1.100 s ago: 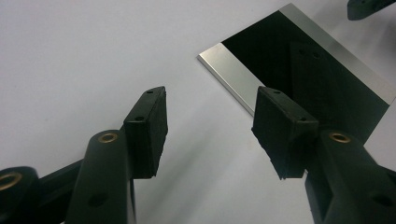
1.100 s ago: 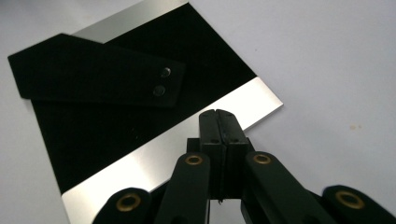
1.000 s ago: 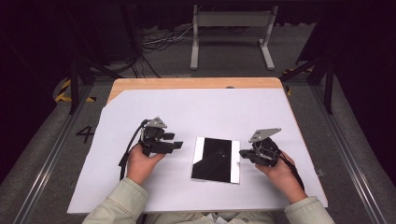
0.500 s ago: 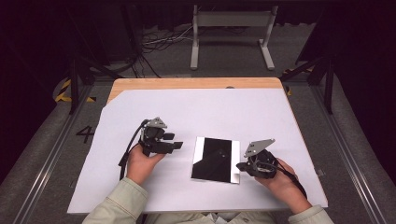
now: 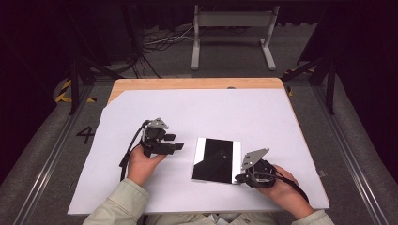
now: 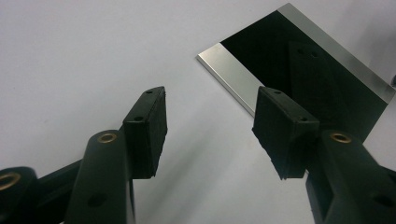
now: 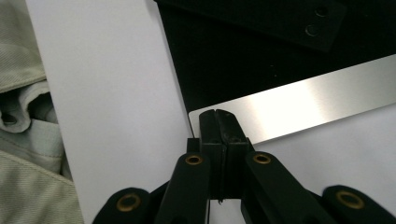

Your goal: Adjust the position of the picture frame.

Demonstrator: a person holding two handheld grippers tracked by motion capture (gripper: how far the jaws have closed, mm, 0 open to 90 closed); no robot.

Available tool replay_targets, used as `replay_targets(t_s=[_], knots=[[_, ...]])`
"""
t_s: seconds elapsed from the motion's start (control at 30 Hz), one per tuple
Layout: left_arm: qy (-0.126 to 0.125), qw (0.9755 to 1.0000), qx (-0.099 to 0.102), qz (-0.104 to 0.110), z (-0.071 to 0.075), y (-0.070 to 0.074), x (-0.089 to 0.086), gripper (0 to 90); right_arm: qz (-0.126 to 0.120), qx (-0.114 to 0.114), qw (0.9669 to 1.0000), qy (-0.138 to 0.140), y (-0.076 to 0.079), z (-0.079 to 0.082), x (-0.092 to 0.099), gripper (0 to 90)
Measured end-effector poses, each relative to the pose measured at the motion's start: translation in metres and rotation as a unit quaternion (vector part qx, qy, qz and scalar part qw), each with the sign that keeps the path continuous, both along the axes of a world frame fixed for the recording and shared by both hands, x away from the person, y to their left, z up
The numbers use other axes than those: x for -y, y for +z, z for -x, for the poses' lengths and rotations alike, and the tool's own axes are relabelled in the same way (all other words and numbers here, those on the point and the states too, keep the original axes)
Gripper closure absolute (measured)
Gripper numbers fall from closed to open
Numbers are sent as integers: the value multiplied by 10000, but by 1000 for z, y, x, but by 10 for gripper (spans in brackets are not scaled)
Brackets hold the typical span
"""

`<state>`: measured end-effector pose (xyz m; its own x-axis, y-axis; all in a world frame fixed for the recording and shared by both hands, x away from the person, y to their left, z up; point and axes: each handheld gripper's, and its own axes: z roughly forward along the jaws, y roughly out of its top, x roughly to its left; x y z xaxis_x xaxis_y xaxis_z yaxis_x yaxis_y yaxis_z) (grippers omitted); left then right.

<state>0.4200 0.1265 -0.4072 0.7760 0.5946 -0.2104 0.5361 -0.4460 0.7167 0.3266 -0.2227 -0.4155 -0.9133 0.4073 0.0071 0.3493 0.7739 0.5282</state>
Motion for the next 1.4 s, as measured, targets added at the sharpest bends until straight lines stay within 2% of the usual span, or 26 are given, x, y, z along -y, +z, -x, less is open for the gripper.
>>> replay_targets(t_s=[0.13, 0.33, 0.53, 0.67, 0.77, 0.87, 0.9, 0.97, 1.03, 1.1, 1.17, 1.2, 1.27, 1.3, 1.33, 1.4], knots=[[6, 10000, -21, -3, 0, 0, 0, 449, 10, -37, 9999, 166, 0, 5, -3, 899], [-5, 10000, 2, -15, 0, 0, 0, 450, 56, -100, 9996, 260, -2, 7, -4, 899], [-2, 10000, -2, -15, 0, 0, 0, 450, 318, -28, 9989, 341, -6, 9, -8, 900], [-12, 10000, 37, -20, 0, 0, 0, 450, 339, 4, 9988, 362, -6, 9, -9, 900], [-6, 10000, 37, -7, 0, 1, 0, 450, 363, 98, 9989, 275, -6, 6, -7, 900], [-2, 10000, 34, -22, 0, 1, -1, 450, 339, 128, 9993, 90, -6, 2, -5, 900], [19, 10000, 31, -21, 0, 1, -1, 450, 320, 175, 9993, -54, -7, -3, -4, 900], [42, 10000, 43, -32, 0, 1, -1, 450, 317, 209, 9992, -110, -7, -4, -3, 900], [116, 9998, 131, -126, 0, 0, -1, 463, 318, 296, 9987, -272, -7, -12, -2, 900], [184, 9995, 183, -159, 0, 0, -1, 467, 309, 309, 9985, -322, -7, -13, -3, 900], [303, 9987, 316, -247, -2, 0, -2, 471, 294, 358, 9976, -506, -8, -21, -3, 900], [380, 9983, 341, -269, -3, 0, -3, 471, 294, 358, 9976, -506, -8, -21, -3, 900], [494, 9974, 430, -287, -4, -1, -5, 505, 263, 378, 9972, -597, -8, -26, -3, 900], [477, 9976, 420, -275, -6, -1, -7, 648, 223, 413, 9964, -709, -9, -32, -2, 900], [578, 9972, 361, -293, -9, -1, -10, 683, 221, 423, 9960, -757, -9, -34, -2, 900], [660, 9977, 137, -118, -13, -2, -15, 746, 222, 475, 9951, -844, -9, -40, -3, 900]])
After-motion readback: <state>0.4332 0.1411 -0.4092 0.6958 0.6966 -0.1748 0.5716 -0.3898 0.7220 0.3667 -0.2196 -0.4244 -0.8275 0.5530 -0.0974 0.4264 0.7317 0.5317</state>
